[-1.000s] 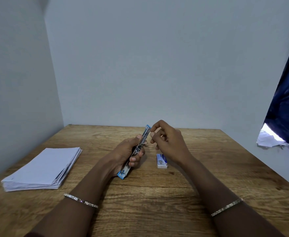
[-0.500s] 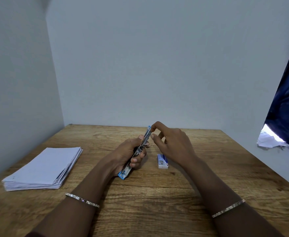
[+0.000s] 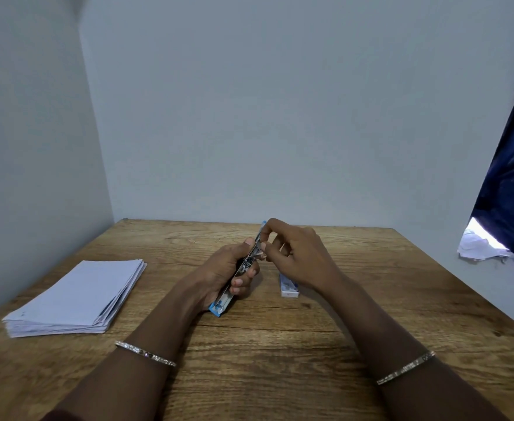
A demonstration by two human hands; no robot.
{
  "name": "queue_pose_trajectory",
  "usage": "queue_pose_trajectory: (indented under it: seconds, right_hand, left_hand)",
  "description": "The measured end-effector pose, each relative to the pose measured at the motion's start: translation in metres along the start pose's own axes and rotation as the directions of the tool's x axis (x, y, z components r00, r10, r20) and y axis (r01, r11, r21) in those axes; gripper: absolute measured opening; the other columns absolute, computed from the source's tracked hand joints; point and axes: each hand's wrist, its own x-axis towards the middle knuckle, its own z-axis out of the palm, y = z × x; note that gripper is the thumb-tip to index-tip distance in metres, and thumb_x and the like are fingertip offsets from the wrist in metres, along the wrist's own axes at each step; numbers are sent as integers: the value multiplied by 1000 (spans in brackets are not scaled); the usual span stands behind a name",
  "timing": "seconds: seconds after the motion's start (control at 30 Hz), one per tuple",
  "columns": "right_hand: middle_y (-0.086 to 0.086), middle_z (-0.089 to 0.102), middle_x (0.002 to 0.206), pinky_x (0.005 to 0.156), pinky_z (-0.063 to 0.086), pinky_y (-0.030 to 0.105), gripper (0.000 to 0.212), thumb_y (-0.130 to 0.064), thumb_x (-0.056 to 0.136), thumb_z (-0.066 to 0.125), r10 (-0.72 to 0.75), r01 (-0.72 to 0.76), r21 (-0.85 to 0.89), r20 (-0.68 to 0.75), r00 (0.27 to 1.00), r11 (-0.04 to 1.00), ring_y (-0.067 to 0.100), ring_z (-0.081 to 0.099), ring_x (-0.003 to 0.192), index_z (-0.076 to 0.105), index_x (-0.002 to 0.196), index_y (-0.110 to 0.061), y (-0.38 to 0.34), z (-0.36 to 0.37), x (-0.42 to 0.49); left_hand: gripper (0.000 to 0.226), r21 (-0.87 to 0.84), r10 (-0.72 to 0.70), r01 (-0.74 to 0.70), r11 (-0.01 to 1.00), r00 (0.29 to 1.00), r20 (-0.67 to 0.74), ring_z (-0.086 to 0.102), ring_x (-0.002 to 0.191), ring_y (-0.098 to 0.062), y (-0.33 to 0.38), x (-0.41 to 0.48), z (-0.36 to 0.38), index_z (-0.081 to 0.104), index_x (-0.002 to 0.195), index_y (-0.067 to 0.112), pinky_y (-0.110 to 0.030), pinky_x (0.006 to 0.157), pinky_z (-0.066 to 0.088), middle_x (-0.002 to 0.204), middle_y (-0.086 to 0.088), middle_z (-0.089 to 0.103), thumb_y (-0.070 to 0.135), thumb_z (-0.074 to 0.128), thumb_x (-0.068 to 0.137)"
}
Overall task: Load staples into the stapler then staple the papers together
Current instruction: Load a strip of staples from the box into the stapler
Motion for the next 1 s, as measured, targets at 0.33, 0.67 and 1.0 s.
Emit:
queue_pose_trajectory:
  seconds: [0.33, 0.67, 1.0]
  right_hand:
    - [-4, 73, 60, 65, 55, 32, 11, -36, 79, 73, 125, -124, 58, -13, 992, 991, 7, 65, 52, 62, 80, -34, -9, -3, 2]
    - [4, 67, 47, 54, 45, 19, 9, -22, 80, 81, 239, -233, 208, -1, 971, 950, 4, 59, 39, 73, 80, -18, -12, -5, 1]
    - [13, 67, 51, 52, 47, 13, 11, -20, 79, 81, 276, -268, 273, 11, 961, 924, 5, 58, 38, 71, 78, -16, -12, -2, -1]
  left_hand:
    - [30, 32, 13, -13, 999, 1000, -16, 34, 29, -7, -1, 0, 1, 54, 92, 9, -14, 31, 31, 54, -7, 56, 35, 45, 104]
    - [29, 64, 22, -22, 998, 1000, -3, 35, 30, -9, -3, -1, 3, 54, 108, 7, -13, 33, 31, 56, -10, 55, 33, 44, 105]
    - [32, 107, 22, -21, 994, 1000, -3, 35, 30, -10, -1, -5, 5, 56, 110, 3, -14, 33, 31, 58, -13, 52, 31, 42, 106]
